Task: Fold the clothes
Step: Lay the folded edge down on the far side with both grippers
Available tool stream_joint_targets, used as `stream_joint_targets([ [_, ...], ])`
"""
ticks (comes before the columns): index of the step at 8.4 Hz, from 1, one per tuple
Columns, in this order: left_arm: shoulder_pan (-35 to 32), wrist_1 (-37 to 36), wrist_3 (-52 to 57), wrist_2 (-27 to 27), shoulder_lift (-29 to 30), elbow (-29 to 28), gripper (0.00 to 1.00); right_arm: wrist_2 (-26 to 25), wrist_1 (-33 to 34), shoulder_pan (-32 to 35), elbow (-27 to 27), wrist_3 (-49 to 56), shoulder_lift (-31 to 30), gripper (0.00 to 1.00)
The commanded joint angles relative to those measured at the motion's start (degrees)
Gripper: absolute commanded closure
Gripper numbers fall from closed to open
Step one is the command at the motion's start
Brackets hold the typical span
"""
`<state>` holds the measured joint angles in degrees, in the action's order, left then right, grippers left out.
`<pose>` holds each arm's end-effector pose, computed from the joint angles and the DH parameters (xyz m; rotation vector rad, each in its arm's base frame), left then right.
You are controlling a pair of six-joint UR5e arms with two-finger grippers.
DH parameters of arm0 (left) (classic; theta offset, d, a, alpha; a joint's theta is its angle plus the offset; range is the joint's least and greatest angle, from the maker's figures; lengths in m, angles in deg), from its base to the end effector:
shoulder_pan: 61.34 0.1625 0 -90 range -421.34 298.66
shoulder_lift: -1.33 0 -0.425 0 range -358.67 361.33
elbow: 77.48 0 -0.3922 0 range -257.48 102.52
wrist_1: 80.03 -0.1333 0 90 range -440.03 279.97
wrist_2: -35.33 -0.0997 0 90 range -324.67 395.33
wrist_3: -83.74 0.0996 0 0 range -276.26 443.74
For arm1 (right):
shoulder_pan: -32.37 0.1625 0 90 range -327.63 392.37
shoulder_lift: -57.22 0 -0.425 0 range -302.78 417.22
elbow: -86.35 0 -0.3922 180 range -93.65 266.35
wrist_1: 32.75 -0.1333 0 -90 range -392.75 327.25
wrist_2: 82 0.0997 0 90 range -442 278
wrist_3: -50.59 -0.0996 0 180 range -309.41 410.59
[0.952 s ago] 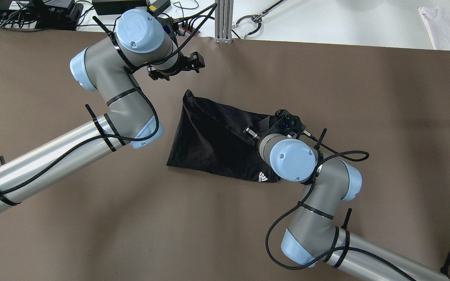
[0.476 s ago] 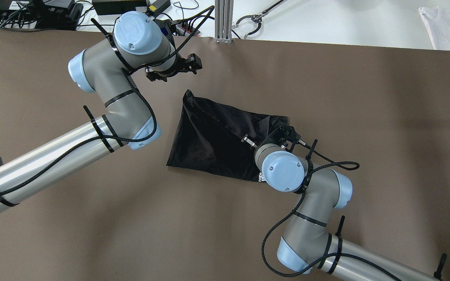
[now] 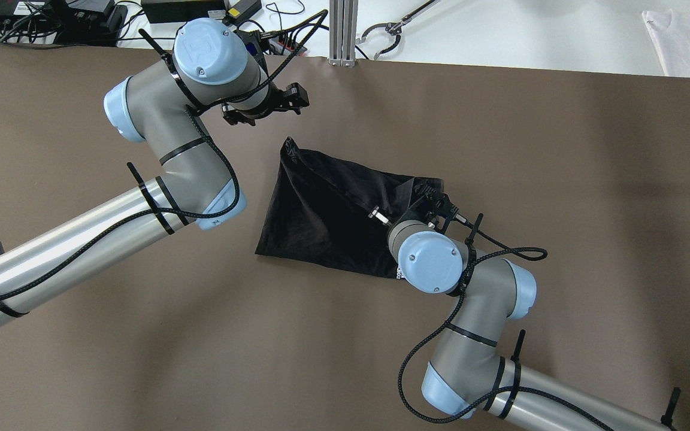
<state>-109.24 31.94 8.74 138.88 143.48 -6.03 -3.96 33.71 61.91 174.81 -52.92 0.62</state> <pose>0.4537 -0.6662 0.1788 0.3203 0.9438 -0.4117 -0.5365 -0.4810 0.2836 0.3340 -0.9539 0.7893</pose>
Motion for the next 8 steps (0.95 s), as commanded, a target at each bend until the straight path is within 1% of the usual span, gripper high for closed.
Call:
stream_joint_targets([
  [1, 0.1, 0.0, 0.0, 0.0, 0.0, 0.0, 0.0, 0.1, 0.0, 4.0, -0.5, 5.1, 0.0, 1.0],
  [3, 0.1, 0.0, 0.0, -0.1, -0.1, 0.0, 0.0, 0.3, 0.0, 6.8, -4.5, 7.6, 0.6, 1.0],
  [4, 0.1, 0.0, 0.0, -0.1, -0.1, 0.0, 0.0, 0.1, -0.4, 7.4, -7.3, 8.7, 2.1, 1.0],
  [5, 0.1, 0.0, -0.1, -0.1, -0.4, 0.0, 0.0, -0.7, -3.0, 7.6, -9.3, 9.5, 3.0, 0.93],
  [6, 0.0, 0.4, -0.1, -0.1, -0.6, 0.1, 0.0, -0.9, -4.5, 8.5, -10.1, 10.2, 3.4, 0.37],
  [7, 0.1, 0.4, -0.1, -0.1, -0.8, 0.1, 0.0, -0.6, -4.5, 9.7, -10.1, 14.1, 4.5, 0.13],
  [8, 0.0, 0.4, -0.1, -0.1, -0.8, 0.1, 0.0, 1.5, -4.5, 11.7, -10.1, 15.1, 5.0, 0.07],
])
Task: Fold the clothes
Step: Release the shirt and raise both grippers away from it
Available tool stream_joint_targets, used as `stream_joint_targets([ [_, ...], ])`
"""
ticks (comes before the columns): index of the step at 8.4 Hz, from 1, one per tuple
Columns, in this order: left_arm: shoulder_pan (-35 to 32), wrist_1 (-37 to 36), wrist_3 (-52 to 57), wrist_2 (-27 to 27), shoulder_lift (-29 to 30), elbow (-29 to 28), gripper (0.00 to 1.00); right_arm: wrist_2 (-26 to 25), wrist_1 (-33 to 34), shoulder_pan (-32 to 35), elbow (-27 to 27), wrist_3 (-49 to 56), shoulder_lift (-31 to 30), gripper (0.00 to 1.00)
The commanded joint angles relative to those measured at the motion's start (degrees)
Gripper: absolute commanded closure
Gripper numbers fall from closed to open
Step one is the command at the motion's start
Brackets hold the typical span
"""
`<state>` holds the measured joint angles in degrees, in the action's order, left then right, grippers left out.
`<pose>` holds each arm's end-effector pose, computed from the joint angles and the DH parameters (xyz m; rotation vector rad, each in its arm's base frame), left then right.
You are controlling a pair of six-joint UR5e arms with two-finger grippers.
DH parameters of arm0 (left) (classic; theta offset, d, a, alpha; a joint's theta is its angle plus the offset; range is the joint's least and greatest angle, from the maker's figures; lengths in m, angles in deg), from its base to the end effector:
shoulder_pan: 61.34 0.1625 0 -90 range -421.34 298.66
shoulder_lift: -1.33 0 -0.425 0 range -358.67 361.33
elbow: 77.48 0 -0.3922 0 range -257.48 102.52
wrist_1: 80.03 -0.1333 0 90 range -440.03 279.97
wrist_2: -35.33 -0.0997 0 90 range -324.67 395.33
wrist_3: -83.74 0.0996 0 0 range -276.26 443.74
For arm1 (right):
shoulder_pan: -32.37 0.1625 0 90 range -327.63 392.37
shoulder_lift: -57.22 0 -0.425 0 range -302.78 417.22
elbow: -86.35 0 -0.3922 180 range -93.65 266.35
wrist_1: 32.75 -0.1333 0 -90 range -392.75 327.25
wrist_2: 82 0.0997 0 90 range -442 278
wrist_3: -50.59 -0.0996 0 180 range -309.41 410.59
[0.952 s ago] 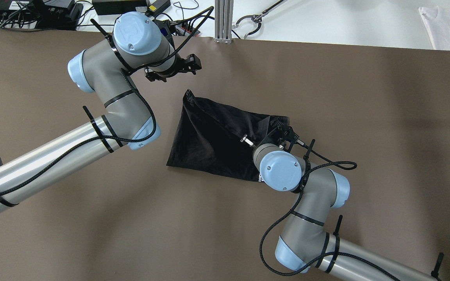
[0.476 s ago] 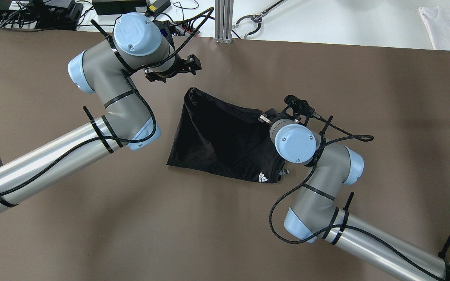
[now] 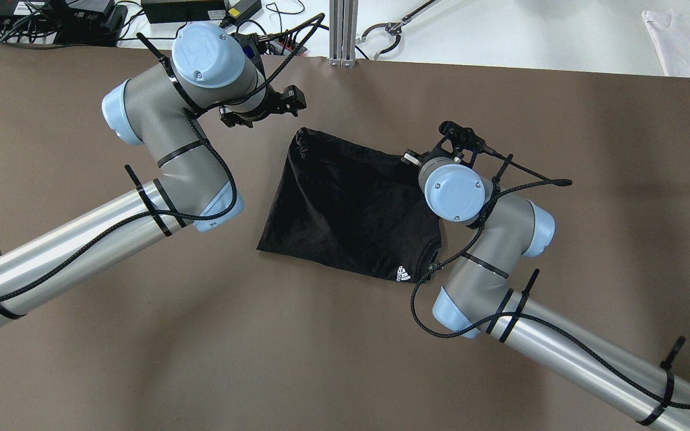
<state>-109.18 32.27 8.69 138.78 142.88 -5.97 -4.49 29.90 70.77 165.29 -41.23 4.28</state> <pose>0.4539 -0.6654 0.1859 0.3188 0.9403 -0.4132 -0.4886 -0.5848 0.3078 0.4952 -0.8381 0.7487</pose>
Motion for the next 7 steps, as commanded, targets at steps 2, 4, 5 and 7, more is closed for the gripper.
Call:
stream_joint_targets([
  [2, -0.1, 0.1, 0.0, 0.0, -0.3, 0.1, 0.0, 7.4, -0.7, 6.8, -0.5, 7.9, 1.4, 0.07],
  [4, -0.9, -0.1, 0.1, 0.4, -0.3, 0.8, 0.0, 8.5, -0.7, 7.7, -0.3, 15.6, 0.3, 0.07],
  [5, -2.0, -0.2, 1.8, 0.5, -2.6, 1.9, 0.0, 10.1, -0.5, 8.6, 0.0, 21.6, -1.4, 0.07],
  [7, -6.9, -0.6, 16.8, 2.9, -12.0, 8.3, 0.0, 14.2, -0.2, 13.2, 1.4, 36.8, -7.1, 0.06],
])
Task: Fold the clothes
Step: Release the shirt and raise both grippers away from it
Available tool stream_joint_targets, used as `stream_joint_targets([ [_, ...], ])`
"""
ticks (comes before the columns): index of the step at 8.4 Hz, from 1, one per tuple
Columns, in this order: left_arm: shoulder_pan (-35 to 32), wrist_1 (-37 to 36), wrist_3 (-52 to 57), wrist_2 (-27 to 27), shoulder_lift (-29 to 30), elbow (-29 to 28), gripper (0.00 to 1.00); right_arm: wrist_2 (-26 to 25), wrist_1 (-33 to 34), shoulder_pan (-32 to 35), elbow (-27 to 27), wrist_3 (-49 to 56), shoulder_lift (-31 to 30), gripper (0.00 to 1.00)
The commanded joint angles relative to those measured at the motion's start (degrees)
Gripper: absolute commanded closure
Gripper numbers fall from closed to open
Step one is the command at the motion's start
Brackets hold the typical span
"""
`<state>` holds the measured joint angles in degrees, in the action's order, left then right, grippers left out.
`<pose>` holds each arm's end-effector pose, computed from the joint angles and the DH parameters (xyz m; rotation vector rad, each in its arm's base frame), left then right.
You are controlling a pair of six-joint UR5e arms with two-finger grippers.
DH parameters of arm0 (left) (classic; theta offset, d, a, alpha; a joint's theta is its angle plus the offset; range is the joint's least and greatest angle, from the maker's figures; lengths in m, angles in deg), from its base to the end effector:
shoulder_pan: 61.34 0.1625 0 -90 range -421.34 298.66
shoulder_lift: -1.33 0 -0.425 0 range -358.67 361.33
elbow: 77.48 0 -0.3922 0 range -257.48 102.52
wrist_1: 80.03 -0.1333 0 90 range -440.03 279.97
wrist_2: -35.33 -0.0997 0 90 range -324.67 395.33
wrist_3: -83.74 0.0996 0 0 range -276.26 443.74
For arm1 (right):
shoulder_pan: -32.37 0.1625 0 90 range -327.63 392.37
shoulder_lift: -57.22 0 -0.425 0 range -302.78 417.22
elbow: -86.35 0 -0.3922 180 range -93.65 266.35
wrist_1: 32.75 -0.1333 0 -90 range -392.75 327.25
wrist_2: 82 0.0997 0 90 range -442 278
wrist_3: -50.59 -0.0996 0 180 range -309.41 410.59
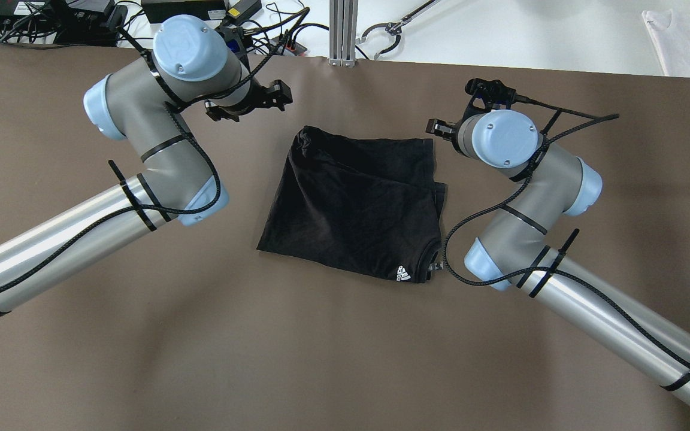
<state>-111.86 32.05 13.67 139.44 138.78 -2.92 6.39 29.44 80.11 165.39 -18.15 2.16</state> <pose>0.4133 -0.6732 0.2179 0.3578 0.9038 -0.3753 -0.3980 -0.6404 0.3347 0.5383 -0.7366 0.4427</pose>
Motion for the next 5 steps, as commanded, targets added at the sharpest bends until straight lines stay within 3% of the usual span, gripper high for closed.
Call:
stream_joint_targets([
  [1, -8.3, -0.5, 18.0, 4.4, -13.3, 8.2, 0.0, 3.8, 0.2, 6.9, 2.8, 22.5, -9.1, 0.06],
  [5, -22.9, -0.5, 45.3, 5.0, -26.6, 10.6, 0.0, 9.2, 2.8, 22.7, 9.6, 54.8, -22.1, 0.06],
])
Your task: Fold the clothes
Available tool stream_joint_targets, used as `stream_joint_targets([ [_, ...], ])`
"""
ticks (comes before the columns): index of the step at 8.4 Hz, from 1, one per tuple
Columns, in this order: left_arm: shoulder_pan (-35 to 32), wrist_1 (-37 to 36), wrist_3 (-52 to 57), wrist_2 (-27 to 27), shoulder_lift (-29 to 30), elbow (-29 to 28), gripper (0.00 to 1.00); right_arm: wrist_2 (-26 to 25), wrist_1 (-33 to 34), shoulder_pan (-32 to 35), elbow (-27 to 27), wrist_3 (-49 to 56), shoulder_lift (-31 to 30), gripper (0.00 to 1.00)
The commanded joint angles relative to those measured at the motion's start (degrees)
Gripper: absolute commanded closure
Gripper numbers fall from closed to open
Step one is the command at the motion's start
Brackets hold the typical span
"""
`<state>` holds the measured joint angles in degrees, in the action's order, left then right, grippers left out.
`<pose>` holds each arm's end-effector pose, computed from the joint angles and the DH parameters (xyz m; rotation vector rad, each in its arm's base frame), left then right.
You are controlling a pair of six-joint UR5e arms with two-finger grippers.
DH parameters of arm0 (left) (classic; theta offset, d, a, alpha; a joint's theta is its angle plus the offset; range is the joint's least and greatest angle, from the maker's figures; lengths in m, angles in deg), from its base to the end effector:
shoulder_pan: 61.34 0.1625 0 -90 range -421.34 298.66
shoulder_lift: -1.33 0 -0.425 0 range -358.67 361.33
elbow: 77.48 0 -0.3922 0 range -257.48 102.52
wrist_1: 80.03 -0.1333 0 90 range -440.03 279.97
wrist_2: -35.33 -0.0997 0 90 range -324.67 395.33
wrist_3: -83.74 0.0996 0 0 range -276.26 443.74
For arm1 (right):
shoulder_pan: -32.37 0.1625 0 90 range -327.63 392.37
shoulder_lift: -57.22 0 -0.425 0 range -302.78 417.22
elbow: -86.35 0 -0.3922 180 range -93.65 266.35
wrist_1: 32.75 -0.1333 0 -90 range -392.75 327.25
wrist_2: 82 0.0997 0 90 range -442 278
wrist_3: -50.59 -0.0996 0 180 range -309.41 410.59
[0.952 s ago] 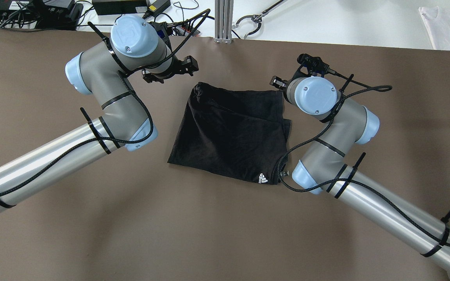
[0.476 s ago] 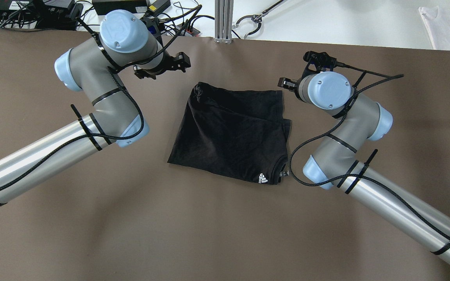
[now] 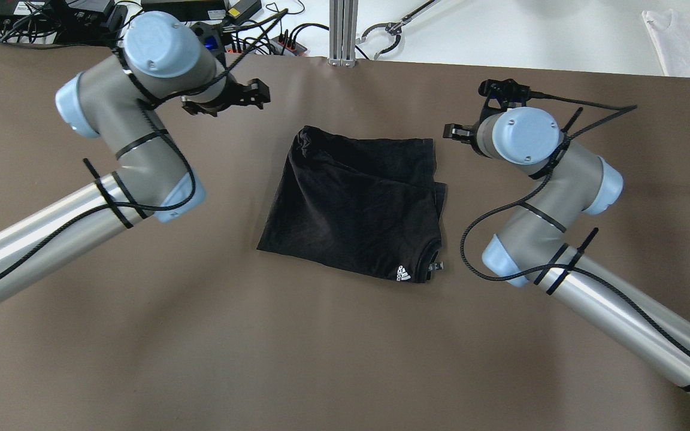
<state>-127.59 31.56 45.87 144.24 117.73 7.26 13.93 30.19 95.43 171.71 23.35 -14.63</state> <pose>0.1862 -0.6740 0.4033 0.4734 0.6485 -0.1100 -0.1866 -0.6387 0.4851 0.5847 -0.4104 -0.0316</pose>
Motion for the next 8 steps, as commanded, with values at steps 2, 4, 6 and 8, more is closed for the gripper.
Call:
stream_joint_targets([
  [2, -14.4, 0.0, 23.9, 0.3, -9.7, 0.5, 0.0, 1.7, 10.7, 14.6, 8.9, 23.5, -7.1, 0.06],
  [4, -18.7, 0.1, 29.5, -0.6, -17.3, 4.9, 0.0, 1.6, 12.6, 20.3, 12.1, 31.8, -10.8, 0.06],
  [6, -24.3, 2.0, 41.7, -2.9, -24.4, 8.5, 0.0, -0.5, 9.9, 24.3, 12.1, 37.7, -14.9, 0.06],
  [8, -26.5, 1.4, 44.5, -6.5, -23.6, 10.0, 0.0, -3.4, 10.4, 24.7, 13.3, 36.8, -14.4, 0.06],
])
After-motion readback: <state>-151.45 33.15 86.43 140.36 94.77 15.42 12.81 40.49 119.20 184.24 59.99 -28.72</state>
